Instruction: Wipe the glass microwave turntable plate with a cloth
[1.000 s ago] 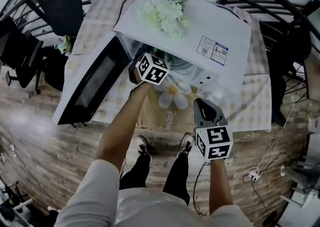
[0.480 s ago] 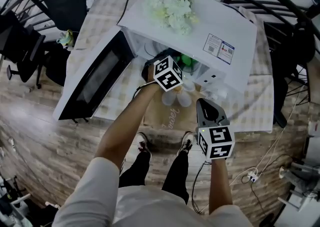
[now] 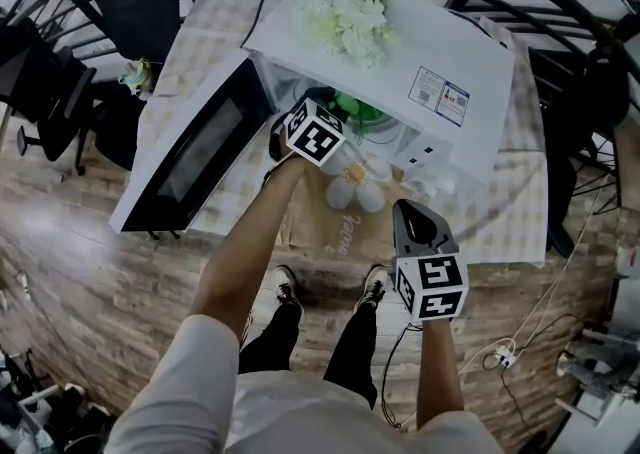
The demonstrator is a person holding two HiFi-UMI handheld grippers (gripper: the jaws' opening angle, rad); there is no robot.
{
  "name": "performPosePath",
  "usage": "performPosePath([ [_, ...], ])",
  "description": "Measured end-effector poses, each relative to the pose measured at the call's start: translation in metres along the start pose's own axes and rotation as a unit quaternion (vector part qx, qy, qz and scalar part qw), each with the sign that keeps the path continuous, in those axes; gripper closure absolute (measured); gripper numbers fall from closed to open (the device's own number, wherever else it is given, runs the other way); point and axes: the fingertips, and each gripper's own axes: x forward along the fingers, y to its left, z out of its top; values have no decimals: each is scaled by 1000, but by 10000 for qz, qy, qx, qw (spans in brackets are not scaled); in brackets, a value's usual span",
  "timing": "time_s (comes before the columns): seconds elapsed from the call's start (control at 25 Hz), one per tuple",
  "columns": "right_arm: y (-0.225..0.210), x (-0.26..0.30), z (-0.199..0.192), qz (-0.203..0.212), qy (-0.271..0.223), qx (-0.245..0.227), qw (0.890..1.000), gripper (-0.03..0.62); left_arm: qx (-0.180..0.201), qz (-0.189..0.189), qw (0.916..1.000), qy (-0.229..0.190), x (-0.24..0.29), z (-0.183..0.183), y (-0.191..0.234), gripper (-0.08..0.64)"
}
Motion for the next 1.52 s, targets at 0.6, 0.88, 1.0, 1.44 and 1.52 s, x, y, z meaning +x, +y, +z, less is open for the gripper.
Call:
performPosePath([
  [0.6, -22, -50, 34, -193, -71, -247, 9995, 578, -345, -330, 9984, 316, -32, -5, -54, 440],
  [0.88, -43, -91, 74, -372, -301, -373, 9982, 578, -430, -771, 9960, 107, -54, 17, -114, 440],
  [1.0, -53, -107, 93, -477, -455, -395, 9970, 578, -701, -683, 9950, -181, -81, 24, -113, 440],
  [1.44, -58, -128, 182, -417, -1256, -1002, 9861, 578, -887, 412, 9892, -1091, -233, 65, -33, 440],
  [1.52, -51, -129, 201, -350, -1424, -1200, 9819, 578, -776, 666, 9862, -1299, -265, 79, -16, 440],
])
